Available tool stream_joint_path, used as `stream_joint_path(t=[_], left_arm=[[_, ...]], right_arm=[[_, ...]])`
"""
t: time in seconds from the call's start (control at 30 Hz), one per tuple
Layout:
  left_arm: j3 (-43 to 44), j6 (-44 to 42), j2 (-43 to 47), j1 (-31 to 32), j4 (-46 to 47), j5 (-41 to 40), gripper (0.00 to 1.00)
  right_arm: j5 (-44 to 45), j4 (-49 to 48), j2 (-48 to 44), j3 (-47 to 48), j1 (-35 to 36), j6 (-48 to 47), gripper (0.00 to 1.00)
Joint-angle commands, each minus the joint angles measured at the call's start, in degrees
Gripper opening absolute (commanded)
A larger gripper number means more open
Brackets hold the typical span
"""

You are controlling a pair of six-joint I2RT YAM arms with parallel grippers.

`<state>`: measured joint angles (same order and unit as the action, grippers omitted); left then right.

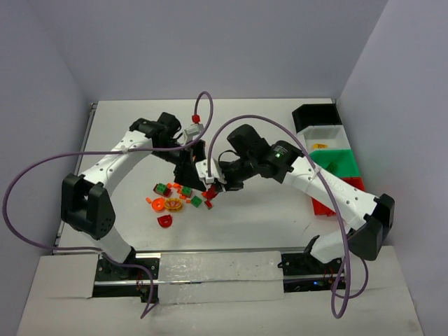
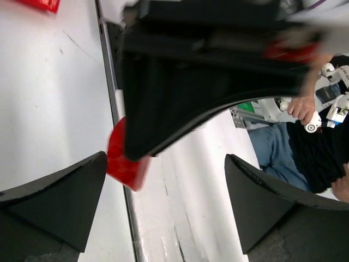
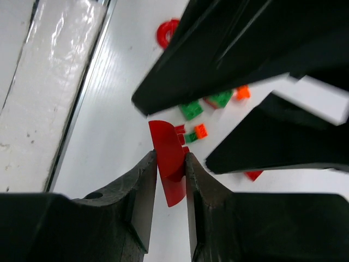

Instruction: Sort the legos into containers by color

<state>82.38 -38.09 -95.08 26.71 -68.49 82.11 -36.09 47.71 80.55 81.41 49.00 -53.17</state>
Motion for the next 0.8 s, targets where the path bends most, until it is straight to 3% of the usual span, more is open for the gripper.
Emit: stream_joint_path(t=[0.0, 0.13, 0.23, 0.33, 0.4, 0.53, 0.67, 0.77], left_arm=[[4.26, -7.89, 3.15, -2.62, -5.67, 7.02, 0.99], [8.19, -12.18, 3.11, -10.06, -9.82, 4.59, 0.99], [8.72, -4.38, 4.73, -14.31, -4.66, 0.73, 0.99], [-0.75, 23.35, 13.29, -15.13, 26.31, -16.22, 0.99], [-4.44, 28.31, 19.39, -13.5, 36.51, -28.66, 0.99], [-2.31, 30.05, 18.69, -9.5, 34.55, -40.05, 0.99], [-5.16, 37.3, 20.78, -7.27, 40.88, -53.63, 0.99], [-7.65, 40.81, 23.01, -6.77, 44.56, -56.49, 0.99]], right_arm=[[3.3, 0.76, -2.72, -3.01, -0.92, 0.96, 0.0], [5.11, 1.25, -6.98, -8.63, -5.54, 1.32, 0.0], [4.39, 1.73, -9.97, -12.56, -13.66, 3.05, 0.0], [5.14, 3.16, -14.82, -16.44, -22.49, 4.47, 0.0], [6.42, 4.87, -17.83, -18.43, -29.64, 4.44, 0.0], [7.65, 9.93, -22.6, -21.23, -46.97, 1.9, 0.0], [8.8, 16.92, -22.54, -19.95, -64.54, -5.62, 0.0], [10.91, 18.71, -19.7, -18.29, -74.51, -9.71, 0.0]])
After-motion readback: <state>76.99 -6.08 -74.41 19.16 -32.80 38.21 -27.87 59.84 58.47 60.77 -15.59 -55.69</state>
